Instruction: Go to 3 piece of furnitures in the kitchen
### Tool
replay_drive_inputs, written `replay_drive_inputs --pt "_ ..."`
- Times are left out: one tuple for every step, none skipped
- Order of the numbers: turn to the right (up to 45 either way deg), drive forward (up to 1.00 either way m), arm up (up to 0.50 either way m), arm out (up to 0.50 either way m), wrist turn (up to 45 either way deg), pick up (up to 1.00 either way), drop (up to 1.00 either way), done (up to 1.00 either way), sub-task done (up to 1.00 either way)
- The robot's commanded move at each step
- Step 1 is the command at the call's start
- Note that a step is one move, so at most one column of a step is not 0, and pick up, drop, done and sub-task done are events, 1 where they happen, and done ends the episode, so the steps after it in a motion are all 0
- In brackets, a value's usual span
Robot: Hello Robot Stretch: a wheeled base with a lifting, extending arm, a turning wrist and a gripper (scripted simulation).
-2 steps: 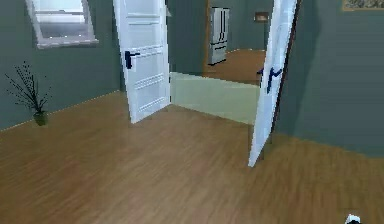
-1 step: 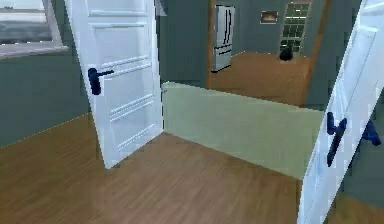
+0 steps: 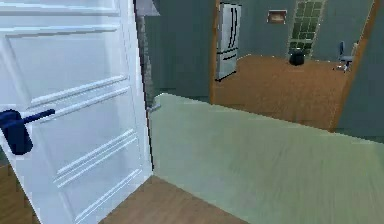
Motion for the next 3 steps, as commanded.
replay_drive_inputs --pt "27.0 0.00 0.00 0.00 0.0 0.00 0.00 0.00 0.00" --pt "0.0 1.00 0.00 0.00 0.0 0.00 0.00 0.00 0.00" --pt "0.0 1.00 0.00 0.00 0.0 0.00 0.00 0.00 0.00"
